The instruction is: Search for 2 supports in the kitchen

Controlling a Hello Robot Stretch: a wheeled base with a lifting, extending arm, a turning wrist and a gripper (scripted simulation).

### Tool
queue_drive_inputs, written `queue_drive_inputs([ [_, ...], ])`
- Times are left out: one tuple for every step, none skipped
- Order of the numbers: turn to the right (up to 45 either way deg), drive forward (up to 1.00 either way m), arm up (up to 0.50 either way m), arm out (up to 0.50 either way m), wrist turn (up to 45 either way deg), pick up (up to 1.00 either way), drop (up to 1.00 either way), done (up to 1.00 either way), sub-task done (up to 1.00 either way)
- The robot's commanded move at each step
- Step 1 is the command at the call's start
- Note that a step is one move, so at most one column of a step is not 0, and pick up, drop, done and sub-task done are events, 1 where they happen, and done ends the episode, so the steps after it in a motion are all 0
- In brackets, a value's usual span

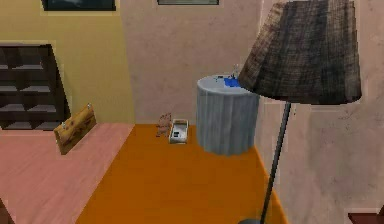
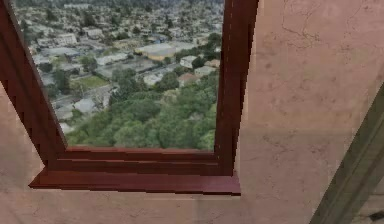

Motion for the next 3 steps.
queue_drive_inputs([
  [-12.0, 0.00, 0.00, 0.00, 0.0, 0.00, 0.00, 0.00, 0.00],
  [0.0, 0.10, 0.00, 0.00, 0.0, 0.00, 0.00, 0.00, 0.00],
  [12.0, 0.00, 0.00, 0.00, 0.0, 0.00, 0.00, 0.00, 0.00],
])
